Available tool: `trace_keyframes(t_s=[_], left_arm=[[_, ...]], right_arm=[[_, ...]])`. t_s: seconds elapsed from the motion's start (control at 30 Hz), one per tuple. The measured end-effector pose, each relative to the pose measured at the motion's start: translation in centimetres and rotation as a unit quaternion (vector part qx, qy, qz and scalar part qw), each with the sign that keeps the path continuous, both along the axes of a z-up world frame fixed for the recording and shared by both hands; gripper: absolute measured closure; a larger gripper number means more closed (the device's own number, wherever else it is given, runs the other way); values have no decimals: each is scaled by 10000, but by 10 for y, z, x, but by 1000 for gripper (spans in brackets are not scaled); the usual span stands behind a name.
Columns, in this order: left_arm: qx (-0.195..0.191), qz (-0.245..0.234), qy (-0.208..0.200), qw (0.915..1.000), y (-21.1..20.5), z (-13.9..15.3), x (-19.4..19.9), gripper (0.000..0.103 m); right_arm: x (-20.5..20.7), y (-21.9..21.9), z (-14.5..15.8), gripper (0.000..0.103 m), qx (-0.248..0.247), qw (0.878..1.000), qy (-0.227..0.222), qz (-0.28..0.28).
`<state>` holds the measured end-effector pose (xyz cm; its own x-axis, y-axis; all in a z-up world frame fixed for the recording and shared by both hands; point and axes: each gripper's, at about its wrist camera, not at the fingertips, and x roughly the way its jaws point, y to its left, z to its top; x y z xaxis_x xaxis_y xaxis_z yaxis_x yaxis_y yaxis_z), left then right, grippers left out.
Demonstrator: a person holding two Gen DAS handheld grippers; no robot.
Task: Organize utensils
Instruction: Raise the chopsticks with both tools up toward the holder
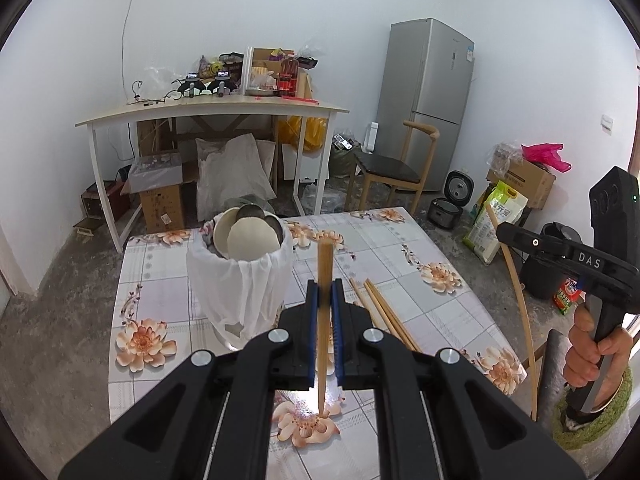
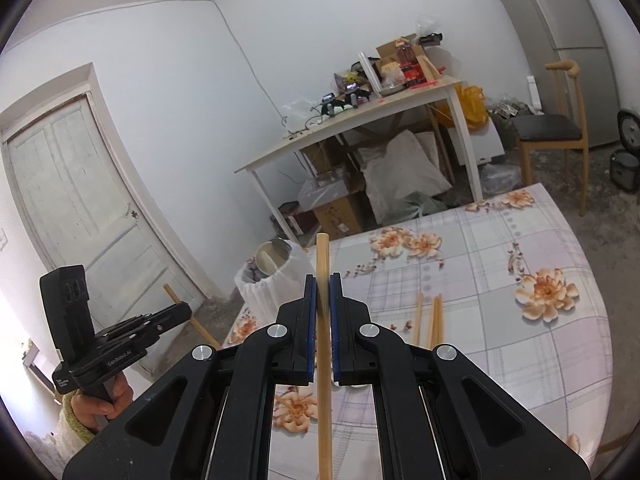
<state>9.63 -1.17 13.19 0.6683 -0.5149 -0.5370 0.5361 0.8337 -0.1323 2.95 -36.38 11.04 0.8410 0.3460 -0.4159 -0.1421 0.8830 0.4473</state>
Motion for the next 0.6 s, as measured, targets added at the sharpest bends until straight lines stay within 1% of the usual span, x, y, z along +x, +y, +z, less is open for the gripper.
trace_keyframes(t_s=[0.4, 0.6], left_arm=[[-17, 2, -179, 9998, 0, 23, 4, 97], [-173, -15, -218, 9996, 3, 38, 8, 97]], right_arm=[[14, 2, 7, 99, 279, 9993, -90, 228], [25, -1, 11, 99, 410, 9983, -113, 393]])
